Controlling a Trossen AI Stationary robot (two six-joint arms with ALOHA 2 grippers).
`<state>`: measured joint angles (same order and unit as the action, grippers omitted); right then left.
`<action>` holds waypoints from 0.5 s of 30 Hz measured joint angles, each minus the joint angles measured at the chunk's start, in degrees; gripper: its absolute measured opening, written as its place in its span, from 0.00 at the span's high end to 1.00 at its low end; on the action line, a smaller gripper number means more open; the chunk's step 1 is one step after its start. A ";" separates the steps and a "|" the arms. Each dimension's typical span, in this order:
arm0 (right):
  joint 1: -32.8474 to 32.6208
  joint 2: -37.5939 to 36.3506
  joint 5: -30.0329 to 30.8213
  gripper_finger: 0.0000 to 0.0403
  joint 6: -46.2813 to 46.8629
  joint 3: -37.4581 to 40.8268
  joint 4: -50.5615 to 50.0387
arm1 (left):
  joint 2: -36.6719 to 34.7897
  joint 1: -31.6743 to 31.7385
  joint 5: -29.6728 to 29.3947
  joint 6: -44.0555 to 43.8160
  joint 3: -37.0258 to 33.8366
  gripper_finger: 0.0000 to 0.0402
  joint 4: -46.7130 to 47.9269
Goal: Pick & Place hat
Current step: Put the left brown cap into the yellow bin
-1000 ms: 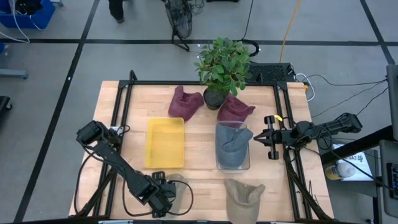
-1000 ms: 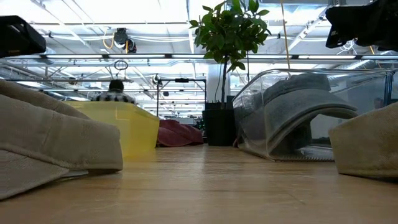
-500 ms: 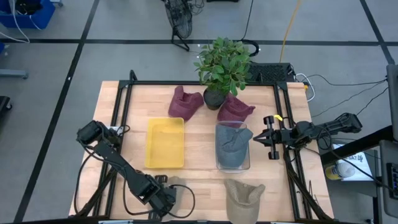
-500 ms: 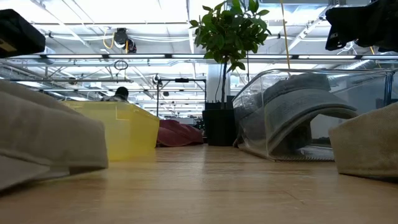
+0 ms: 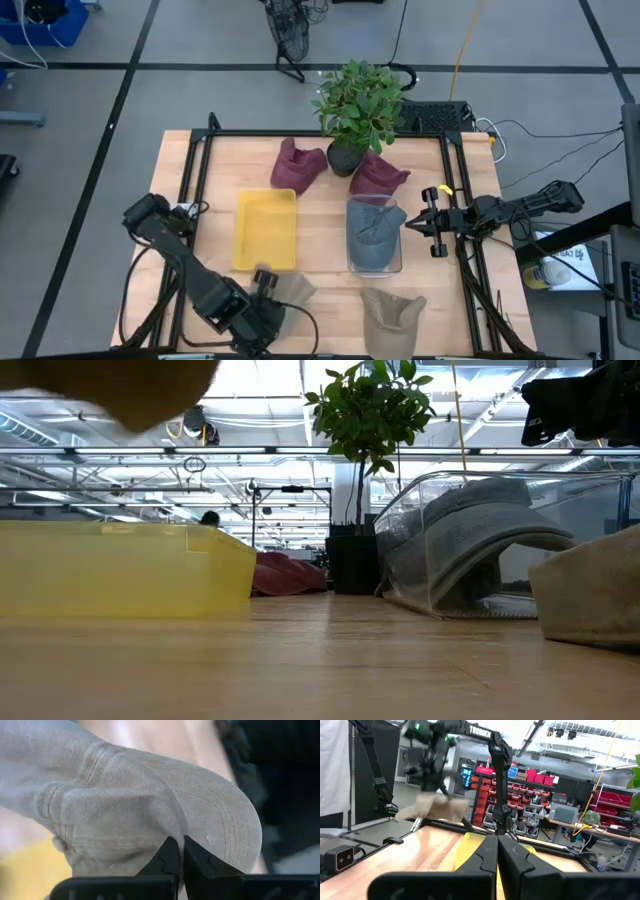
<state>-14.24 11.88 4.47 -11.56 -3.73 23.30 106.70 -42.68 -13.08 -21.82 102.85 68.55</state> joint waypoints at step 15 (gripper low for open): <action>0.00 0.00 0.00 1.00 -1.31 0.00 0.07 | -27.96 9.71 -13.98 5.66 -16.08 0.99 -3.34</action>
<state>-14.24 11.88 4.47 -12.88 -3.73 23.38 78.74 -32.96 -27.06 -16.17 86.78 65.20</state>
